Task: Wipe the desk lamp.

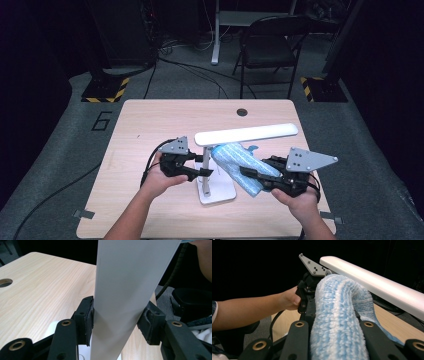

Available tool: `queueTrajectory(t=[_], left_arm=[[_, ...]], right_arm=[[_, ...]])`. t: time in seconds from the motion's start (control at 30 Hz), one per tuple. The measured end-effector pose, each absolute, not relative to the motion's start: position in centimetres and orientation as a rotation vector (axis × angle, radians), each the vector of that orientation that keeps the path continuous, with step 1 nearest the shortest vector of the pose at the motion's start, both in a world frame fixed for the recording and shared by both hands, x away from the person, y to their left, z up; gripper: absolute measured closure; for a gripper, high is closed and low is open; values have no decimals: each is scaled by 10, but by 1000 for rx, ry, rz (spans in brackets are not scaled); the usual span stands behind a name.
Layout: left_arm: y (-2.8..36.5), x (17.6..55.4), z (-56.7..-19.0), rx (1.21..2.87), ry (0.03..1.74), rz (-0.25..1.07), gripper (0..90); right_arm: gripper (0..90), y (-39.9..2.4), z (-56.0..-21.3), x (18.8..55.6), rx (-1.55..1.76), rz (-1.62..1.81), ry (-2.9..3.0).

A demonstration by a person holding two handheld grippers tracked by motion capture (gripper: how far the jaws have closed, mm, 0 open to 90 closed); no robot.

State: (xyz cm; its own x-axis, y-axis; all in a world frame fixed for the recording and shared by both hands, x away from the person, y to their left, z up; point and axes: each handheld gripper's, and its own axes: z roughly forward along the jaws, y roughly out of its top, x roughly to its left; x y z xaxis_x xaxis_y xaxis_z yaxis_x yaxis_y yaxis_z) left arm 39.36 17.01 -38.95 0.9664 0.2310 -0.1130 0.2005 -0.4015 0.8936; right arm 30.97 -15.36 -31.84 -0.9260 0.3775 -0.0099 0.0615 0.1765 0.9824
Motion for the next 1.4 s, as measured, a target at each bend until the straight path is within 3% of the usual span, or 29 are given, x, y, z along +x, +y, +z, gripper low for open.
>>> queueTrajectory(t=[0.2,0.63,0.97,1.4], left_arm=[[169,397,-390,1990,308,26,504],[170,393,-390,1992,284,41,507],[173,388,-389,1980,276,28,499],[170,381,-345,1906,291,87,456]], right_arm=[[714,-158,-316,312,418,1885,2198],[714,-165,-275,312,384,1925,2100],[709,-162,-261,336,473,1828,2070],[702,-150,-259,344,478,1777,2072]])
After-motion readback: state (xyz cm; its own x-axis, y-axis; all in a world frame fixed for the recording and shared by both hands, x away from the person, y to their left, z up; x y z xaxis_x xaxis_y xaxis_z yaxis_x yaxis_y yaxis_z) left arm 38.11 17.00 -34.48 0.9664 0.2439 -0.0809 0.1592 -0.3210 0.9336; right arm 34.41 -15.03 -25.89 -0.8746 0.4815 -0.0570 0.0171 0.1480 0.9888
